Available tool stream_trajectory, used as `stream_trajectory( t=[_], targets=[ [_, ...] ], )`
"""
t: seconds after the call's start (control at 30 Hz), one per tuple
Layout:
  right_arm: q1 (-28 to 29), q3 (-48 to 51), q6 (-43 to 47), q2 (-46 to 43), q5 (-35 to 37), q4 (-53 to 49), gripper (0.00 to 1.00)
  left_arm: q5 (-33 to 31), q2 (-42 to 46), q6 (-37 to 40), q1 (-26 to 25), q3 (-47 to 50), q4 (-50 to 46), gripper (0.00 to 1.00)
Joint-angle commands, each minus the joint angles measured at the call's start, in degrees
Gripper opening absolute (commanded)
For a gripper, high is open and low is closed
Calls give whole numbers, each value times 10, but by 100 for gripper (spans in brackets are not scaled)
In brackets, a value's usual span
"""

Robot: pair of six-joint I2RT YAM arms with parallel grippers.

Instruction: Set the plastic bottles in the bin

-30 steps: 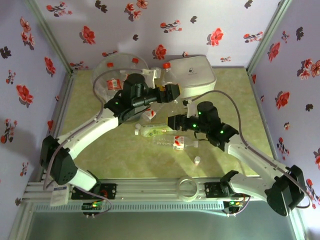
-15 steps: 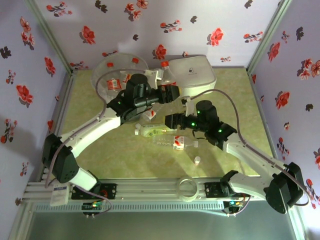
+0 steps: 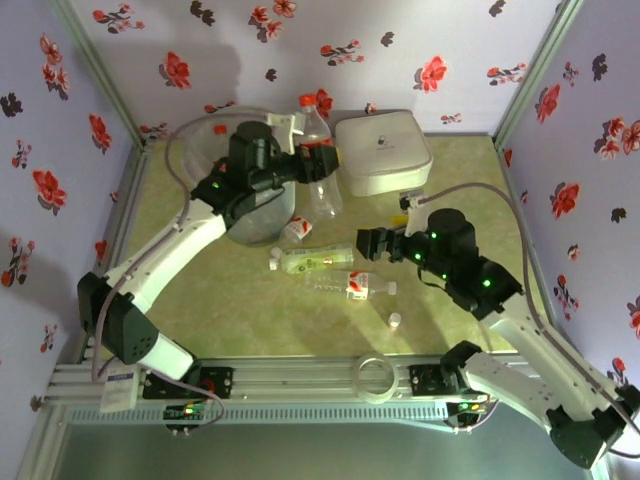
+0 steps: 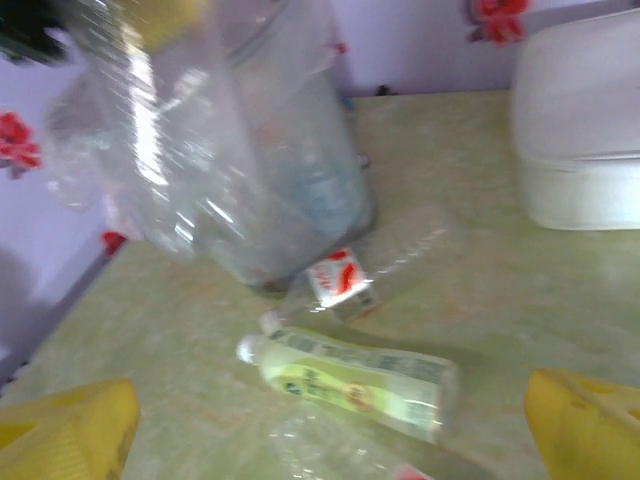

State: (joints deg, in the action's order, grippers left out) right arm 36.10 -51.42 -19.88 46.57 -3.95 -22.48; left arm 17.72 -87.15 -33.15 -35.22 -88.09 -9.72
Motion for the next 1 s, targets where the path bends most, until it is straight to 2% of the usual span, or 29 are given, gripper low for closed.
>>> stream_trajectory(
  t=[0.0,0.13,0.33,0.47,0.73,0.97],
  targets=[
    [-3,-10,11,-19,104,-97,99,0,10,86,53,-87,-83,67],
    [-3,21,-13,-52,113,-103,99,0,-2,123,127,-168,-162,66],
    [-6,25,-23,-32,111,-110,99,-4,2,145,201,-181,-178,66],
    [-6,-2,-26,-17,93,-128,99,-36,-21,182,248,-208,-218,66],
    [-7,31,-39,-64,113,-135,99,-110,-109,291,268,-285,-345,68],
    [-8,55,-37,-74,113,-127,99,-91,-132,306,264,-256,-382,69]
  ],
)
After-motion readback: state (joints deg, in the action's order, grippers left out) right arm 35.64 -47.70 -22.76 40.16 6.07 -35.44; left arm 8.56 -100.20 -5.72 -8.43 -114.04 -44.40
